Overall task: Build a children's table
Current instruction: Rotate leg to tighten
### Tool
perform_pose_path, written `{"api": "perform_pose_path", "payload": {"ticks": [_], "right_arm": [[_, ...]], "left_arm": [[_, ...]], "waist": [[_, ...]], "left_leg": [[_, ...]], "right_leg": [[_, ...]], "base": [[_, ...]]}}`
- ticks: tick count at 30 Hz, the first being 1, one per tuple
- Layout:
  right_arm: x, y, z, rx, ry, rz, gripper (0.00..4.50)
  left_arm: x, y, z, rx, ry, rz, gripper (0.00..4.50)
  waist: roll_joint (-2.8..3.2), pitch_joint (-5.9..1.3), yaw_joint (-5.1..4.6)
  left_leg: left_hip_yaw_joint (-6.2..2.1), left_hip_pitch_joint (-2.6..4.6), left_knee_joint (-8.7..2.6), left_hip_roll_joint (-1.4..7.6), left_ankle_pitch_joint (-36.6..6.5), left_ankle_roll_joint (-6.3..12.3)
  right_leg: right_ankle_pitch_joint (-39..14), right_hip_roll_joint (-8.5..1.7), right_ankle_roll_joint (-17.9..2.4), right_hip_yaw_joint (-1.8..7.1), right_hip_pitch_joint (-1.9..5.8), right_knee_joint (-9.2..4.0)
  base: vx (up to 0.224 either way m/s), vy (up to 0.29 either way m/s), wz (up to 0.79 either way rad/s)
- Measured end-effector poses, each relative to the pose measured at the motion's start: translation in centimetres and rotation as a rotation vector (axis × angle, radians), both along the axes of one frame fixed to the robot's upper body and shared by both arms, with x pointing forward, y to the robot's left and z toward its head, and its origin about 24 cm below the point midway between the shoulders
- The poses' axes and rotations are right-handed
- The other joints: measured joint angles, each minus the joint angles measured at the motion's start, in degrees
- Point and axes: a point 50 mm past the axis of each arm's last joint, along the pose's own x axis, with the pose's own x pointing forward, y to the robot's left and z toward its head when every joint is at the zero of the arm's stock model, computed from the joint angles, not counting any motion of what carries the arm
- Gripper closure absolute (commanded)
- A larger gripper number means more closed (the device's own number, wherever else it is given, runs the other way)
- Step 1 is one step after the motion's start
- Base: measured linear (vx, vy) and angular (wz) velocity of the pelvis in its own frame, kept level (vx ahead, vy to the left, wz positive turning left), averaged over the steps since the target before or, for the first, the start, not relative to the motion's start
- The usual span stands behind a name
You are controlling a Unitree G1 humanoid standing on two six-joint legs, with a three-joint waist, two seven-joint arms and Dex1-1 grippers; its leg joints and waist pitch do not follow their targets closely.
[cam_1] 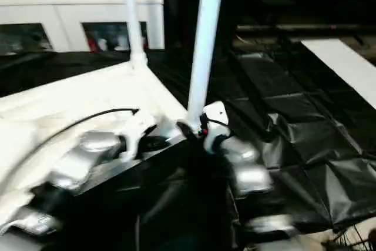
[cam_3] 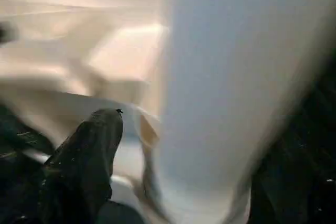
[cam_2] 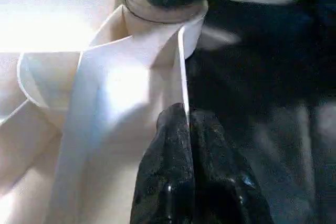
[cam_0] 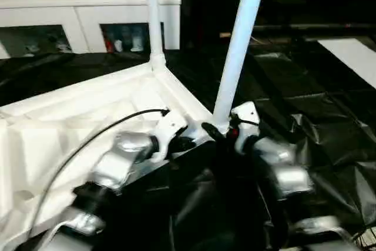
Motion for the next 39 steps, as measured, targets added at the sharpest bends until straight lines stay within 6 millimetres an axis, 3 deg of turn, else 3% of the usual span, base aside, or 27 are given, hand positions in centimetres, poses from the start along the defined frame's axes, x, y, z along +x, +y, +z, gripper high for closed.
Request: {"api": "perform_pose_path", "payload": {"ticks": [5,9,15,25,26,39], "right_arm": [[-1.1,-1.6,0.7,-0.063,0.011,0.187,0.62],[-2.4,-2.4,0.7,-0.081,0.059,0.335,0.62],[-3.2,-2.8,0.4,-0.118,0.098,0.420,0.62],[-3.2,-2.4,0.3,-0.127,0.094,0.421,0.62],[-3.2,-2.4,0.2,-0.127,0.096,0.422,0.90],[-3.4,-2.2,-0.1,-0.111,0.121,0.449,1.83]], "left_arm": [[-1.1,1.5,0.7,0.002,0.031,-0.133,4.50],[-1.7,2.4,1.1,-0.009,0.082,-0.188,4.50],[-2.0,3.4,1.3,0.007,0.122,-0.213,4.50],[-2.1,3.6,1.2,0.013,0.132,-0.207,4.50],[-2.1,3.6,1.2,0.013,0.133,-0.208,4.50],[-2.1,3.6,1.2,0.014,0.135,-0.206,4.50]], "waist": [[-0.07,-0.03,1.71],[-0.06,-0.03,2.69],[-0.07,-0.03,2.65],[-0.11,-0.01,2.43],[-0.11,-0.01,2.43],[-0.19,-0.05,2.42]], "left_leg": [[0.27,-0.14,-0.13,0.28,0.02,-0.06],[0.59,-0.30,-0.03,1.07,0.11,0.02],[0.66,-0.20,0.08,1.31,-0.03,-0.27],[0.81,-0.03,0.44,1.15,-0.12,-0.54],[0.82,-0.03,0.47,1.15,-0.12,-0.54],[0.84,-0.01,0.50,1.14,-0.12,-0.54]], "right_leg": [[-0.05,0.08,0.11,0.32,-0.63,1.76],[-0.52,0.71,-0.11,0.30,-0.89,2.02],[-0.60,0.98,-0.25,0.42,-0.89,2.12],[-0.64,1.12,-0.18,1.27,-0.89,2.47],[-0.64,1.12,-0.18,1.29,-0.88,2.47],[-0.63,1.12,-0.20,1.32,-0.88,2.54]], "base": [[0.058,-0.066,0.14],[0.043,-0.033,0.00],[0.000,0.000,0.00],[0.000,0.000,0.00],[0.000,0.000,0.00],[0.000,0.000,0.00]]}}
